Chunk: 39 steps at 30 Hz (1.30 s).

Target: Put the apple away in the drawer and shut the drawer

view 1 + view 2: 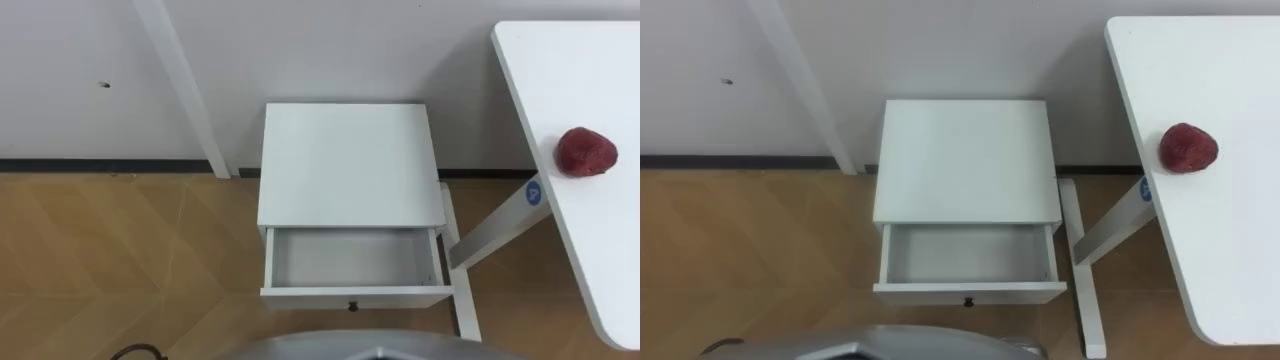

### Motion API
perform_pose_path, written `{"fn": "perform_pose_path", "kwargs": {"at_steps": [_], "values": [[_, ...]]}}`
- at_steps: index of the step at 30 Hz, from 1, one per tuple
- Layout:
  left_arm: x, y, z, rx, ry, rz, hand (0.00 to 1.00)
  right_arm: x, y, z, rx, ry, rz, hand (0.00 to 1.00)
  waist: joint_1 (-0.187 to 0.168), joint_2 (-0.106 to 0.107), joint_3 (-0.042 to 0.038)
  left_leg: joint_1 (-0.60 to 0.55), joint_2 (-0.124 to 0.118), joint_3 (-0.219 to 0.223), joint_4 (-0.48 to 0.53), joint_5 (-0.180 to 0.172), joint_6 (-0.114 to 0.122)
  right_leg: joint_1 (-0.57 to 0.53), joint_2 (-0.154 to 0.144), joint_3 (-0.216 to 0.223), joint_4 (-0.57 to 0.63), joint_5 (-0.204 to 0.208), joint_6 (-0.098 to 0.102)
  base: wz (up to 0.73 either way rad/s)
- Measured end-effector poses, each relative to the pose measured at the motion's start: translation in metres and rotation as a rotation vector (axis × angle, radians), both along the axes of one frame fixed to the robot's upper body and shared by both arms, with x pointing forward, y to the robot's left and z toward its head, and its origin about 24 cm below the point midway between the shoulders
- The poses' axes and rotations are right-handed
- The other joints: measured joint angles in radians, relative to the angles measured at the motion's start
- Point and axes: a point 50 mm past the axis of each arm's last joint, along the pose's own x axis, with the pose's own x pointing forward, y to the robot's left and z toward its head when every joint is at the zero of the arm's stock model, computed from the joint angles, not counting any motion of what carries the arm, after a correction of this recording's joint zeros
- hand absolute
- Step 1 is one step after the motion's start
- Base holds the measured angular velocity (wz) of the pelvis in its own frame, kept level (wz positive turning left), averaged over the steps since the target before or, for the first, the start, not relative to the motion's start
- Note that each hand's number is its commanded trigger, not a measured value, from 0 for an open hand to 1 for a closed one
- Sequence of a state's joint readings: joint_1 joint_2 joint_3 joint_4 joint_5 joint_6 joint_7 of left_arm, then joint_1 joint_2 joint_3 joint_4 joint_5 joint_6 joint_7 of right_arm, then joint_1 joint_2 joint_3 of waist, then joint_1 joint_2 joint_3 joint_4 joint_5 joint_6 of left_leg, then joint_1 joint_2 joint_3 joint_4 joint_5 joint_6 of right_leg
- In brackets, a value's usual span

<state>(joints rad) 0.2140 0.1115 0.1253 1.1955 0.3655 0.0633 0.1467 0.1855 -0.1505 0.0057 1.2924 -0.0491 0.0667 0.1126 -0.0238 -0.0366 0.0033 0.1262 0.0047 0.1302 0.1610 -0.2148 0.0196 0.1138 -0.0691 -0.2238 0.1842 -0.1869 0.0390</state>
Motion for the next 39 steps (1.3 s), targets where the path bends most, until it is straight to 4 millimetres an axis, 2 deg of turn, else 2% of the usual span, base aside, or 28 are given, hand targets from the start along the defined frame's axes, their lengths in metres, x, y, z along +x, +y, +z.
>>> {"fn": "perform_pose_path", "kwargs": {"at_steps": [6,8,10,13,16,19,20,21,22,24,27,30,35,36,39], "values": [[0.000,0.001,0.000,0.001,-0.001,0.010,0.00,0.001,-0.002,0.000,-0.007,-0.007,-0.024,0.00,0.001,-0.010,-0.0001,-0.002,0.000,0.000,0.001,0.000,0.000,0.000,0.001,0.003,0.000,0.000,0.000,0.00],[0.000,0.001,0.000,0.001,-0.001,0.010,0.00,0.000,-0.002,0.000,-0.014,-0.007,-0.046,0.00,0.000,-0.008,-0.0002,-0.006,0.000,-0.001,0.001,0.000,0.000,-0.001,0.001,0.008,0.000,0.000,0.000,0.00],[0.001,0.001,0.000,0.003,-0.002,0.010,0.00,-0.003,-0.003,0.000,-0.023,-0.001,-0.081,0.00,-0.003,0.000,-0.0046,-0.004,0.001,-0.001,0.001,0.000,0.000,0.000,0.003,0.013,0.001,0.000,0.000,0.00],[-0.002,0.002,0.000,0.009,0.003,0.021,0.00,-0.007,-0.005,0.001,-0.054,-0.001,-0.173,0.00,0.000,0.004,-0.0020,-0.002,0.002,0.001,0.001,0.000,0.000,0.001,0.004,0.019,0.002,0.000,0.000,0.00],[0.000,0.002,0.000,0.026,-0.011,0.043,0.00,-0.018,-0.008,0.002,-0.099,-0.003,-0.325,0.00,-0.002,0.009,0.0006,0.000,0.005,0.004,-0.008,-0.002,-0.001,0.001,0.005,0.024,0.003,0.000,0.000,-0.05],[-0.002,0.004,0.001,0.046,-0.020,0.074,0.00,-0.028,-0.010,0.003,-0.154,-0.019,-0.580,0.00,-0.012,0.016,0.0014,0.001,0.004,0.008,-0.009,-0.002,-0.002,-0.001,0.007,0.029,0.004,0.000,-0.001,-0.04],[-0.003,0.006,0.002,0.052,-0.024,0.097,0.00,-0.027,-0.012,0.004,-0.181,-0.054,-0.740,0.00,-0.021,0.019,0.0010,0.002,0.004,0.010,-0.009,-0.002,-0.002,-0.001,0.008,0.032,0.004,0.000,-0.001,-0.05],[-0.004,0.008,0.002,0.061,-0.028,0.119,0.00,-0.024,-0.016,0.005,-0.207,-0.094,-0.881,0.00,-0.029,0.019,0.0011,0.002,0.004,0.011,-0.009,-0.002,-0.002,-0.001,0.008,0.032,0.003,0.001,-0.001,-0.03],[-0.004,0.009,0.003,0.064,-0.032,0.129,0.00,-0.024,-0.018,0.005,-0.219,-0.109,-0.951,0.00,-0.033,0.019,0.0011,0.002,0.004,0.011,-0.009,-0.002,-0.002,-0.001,0.008,0.032,0.003,0.001,-0.001,0.00],[-0.009,0.013,0.004,0.088,-0.044,0.172,0.00,-0.009,-0.029,0.008,-0.251,-0.198,-1.179,0.00,-0.055,0.014,-0.0014,0.003,0.003,0.011,-0.009,-0.002,-0.002,-0.003,0.007,0.032,0.003,0.001,-0.001,0.00],[-0.013,0.018,0.006,0.120,-0.056,0.217,0.00,0.005,-0.046,0.015,-0.328,-0.302,-1.339,0.00,-0.065,0.008,-0.0035,0.004,0.003,0.021,-0.008,-0.002,-0.002,-0.014,0.008,0.036,0.003,-0.002,-0.002,-0.07],[-0.017,0.023,0.008,0.144,-0.063,0.227,0.00,0.017,-0.057,0.022,-0.396,-0.370,-1.418,0.00,-0.080,-0.006,-0.0075,0.001,0.003,0.022,-0.009,-0.002,-0.002,-0.016,0.007,0.032,0.000,-0.002,-0.001,0.00],[-0.014,0.030,0.011,0.177,-0.091,0.213,0.00,0.039,-0.079,0.041,-0.540,-0.494,-1.508,0.00,-0.084,-0.009,-0.0115,-0.022,0.002,0.023,-0.007,-0.002,-0.002,-0.032,0.007,0.033,0.003,-0.002,-0.001,0.00],[-0.012,0.032,0.012,0.184,-0.103,0.207,0.00,0.043,-0.083,0.046,-0.578,-0.522,-1.529,0.00,-0.086,-0.014,-0.0095,-0.022,0.002,0.022,-0.007,-0.002,-0.002,-0.031,0.007,0.033,0.003,-0.002,-0.001,0.00],[-0.002,0.032,0.013,0.184,-0.142,0.181,0.00,0.052,-0.092,0.056,-0.645,-0.563,-1.595,0.00,-0.087,-0.011,-0.0089,-0.028,0.002,0.022,-0.006,-0.002,-0.002,-0.037,0.006,0.035,0.004,-0.002,-0.001,0.00]]}}
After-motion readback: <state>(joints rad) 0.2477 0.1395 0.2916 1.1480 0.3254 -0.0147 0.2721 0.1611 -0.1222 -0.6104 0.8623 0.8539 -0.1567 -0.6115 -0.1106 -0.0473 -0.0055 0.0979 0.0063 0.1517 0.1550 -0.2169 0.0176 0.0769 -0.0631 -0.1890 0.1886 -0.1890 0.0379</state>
